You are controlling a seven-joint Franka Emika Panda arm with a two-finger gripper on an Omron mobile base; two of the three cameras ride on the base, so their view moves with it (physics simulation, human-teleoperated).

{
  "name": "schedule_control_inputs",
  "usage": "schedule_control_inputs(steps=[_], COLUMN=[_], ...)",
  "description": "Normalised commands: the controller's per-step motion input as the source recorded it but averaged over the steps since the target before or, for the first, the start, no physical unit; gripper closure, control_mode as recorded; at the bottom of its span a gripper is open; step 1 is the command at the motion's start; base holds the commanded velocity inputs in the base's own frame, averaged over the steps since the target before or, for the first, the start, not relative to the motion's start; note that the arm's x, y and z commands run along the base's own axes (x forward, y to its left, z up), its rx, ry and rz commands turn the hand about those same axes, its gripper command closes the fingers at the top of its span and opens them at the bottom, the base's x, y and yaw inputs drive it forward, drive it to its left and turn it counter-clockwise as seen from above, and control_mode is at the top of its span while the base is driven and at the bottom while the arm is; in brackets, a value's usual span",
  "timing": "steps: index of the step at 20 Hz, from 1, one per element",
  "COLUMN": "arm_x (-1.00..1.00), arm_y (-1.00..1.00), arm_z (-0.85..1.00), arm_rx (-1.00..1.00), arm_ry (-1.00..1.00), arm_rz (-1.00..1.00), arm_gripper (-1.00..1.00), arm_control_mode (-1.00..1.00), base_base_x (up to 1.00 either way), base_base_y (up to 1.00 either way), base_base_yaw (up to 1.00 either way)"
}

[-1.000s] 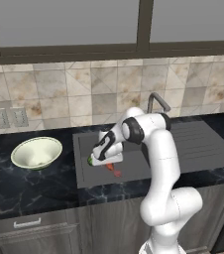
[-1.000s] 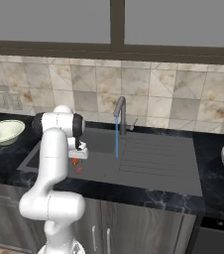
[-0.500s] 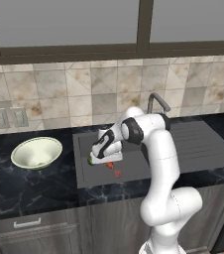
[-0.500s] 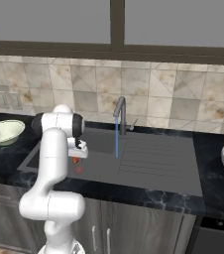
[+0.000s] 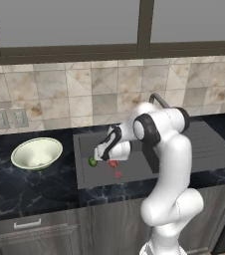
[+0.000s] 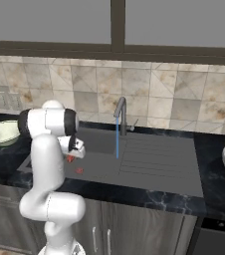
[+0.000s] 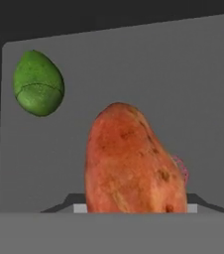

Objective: Pick the avocados from the sink and place them in one bowl. Place the sweet potato in the other bowl. Then turn off the sink faucet.

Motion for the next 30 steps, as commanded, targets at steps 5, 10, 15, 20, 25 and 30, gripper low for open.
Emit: schedule_control_inputs(steps=[5, 10, 15, 20, 25, 30], arm_x=[-0.57, -0.12, 0.00, 0.00, 0.00, -0.05], arm_y=[0.00, 0.00, 0.01, 0.23, 0.39, 0.29], arm_z=[0.88, 1.00, 0.83, 0.66, 0.90, 0.71], arm_rx=[0.12, 0.15, 0.05, 0.03, 0.04, 0.05], arm_ry=[-0.26, -0.09, 0.14, 0.15, 0.18, 0.00], arm_rz=[0.00, 0.00, 0.02, 0.09, 0.13, 0.04], arm_gripper=[1.00, 1.00, 1.00, 1.00, 1.00, 1.00], arm_control_mode=[-1.00, -1.00, -1.00, -1.00, -1.00, -1.00], base_base_x=[0.00, 0.00, 0.00, 0.00, 0.00, 0.00], base_base_y=[0.00, 0.00, 0.00, 0.00, 0.00, 0.00], base_base_yaw=[0.00, 0.00, 0.00, 0.00, 0.00, 0.00])
